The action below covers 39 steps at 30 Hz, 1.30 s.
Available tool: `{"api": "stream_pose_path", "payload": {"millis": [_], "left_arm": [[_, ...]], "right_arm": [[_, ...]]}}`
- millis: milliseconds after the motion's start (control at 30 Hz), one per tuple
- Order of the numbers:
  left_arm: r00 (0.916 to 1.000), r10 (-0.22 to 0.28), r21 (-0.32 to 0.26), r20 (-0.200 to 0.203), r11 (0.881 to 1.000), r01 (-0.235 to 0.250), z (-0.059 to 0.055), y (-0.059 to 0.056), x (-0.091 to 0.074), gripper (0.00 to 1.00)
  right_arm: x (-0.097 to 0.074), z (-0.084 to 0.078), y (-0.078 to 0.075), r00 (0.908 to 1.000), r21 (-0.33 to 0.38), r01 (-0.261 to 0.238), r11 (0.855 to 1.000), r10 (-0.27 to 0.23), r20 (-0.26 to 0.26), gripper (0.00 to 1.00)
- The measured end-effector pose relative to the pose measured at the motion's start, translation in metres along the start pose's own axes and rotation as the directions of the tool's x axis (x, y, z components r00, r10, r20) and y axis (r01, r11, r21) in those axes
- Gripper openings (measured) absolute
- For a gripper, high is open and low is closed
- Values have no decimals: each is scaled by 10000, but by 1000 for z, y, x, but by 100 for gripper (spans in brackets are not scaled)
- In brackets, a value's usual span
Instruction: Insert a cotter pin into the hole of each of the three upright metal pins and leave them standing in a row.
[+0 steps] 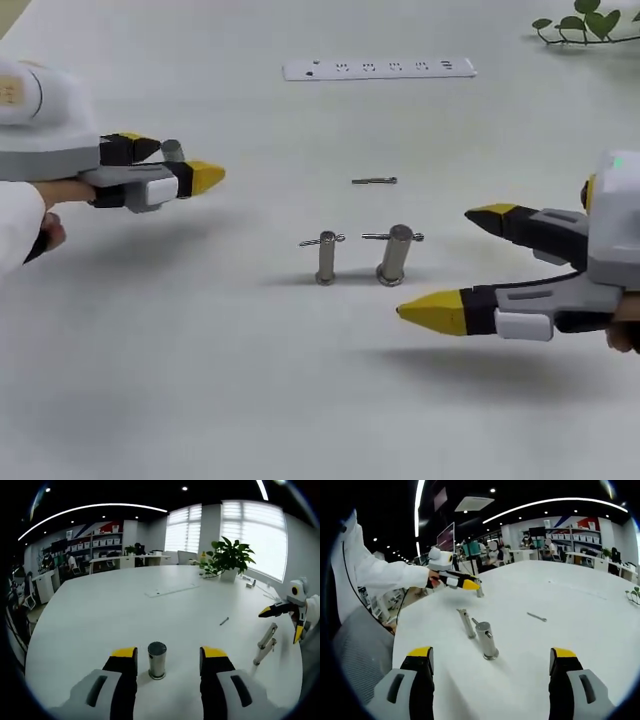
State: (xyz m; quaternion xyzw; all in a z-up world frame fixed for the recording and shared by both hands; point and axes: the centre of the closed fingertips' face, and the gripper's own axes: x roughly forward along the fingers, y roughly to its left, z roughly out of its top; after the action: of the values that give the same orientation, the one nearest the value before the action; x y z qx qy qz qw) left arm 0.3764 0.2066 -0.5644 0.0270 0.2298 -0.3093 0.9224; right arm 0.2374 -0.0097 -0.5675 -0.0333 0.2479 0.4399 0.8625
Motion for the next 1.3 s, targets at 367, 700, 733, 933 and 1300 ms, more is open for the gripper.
{"api": "stream_pose_path", "payload": {"millis": [367,700,733,933,1300], "left_arm": [[9993,268,253,-253,9993,-261,-7,7,4,17],[9988,407,404,-273,9984,-396,-9,7,0,10],[9985,458,327,-291,9985,-449,-9,8,0,10],[9982,580,345,-172,9978,-574,3,3,-9,10],[9980,-89,717,631,9974,44,47,-42,-48,10]], "right_arm": [[-3,-5,-2,9999,101,12,9999,-11,-134,93],[-2,-8,-2,9998,108,1,9999,1,-222,93],[-2,-7,-2,9998,91,13,10000,-11,-215,93],[-3,-6,-1,9998,86,40,10000,-39,-189,93],[-7,-2,-2,9999,-92,63,9999,-64,-77,92]]}}
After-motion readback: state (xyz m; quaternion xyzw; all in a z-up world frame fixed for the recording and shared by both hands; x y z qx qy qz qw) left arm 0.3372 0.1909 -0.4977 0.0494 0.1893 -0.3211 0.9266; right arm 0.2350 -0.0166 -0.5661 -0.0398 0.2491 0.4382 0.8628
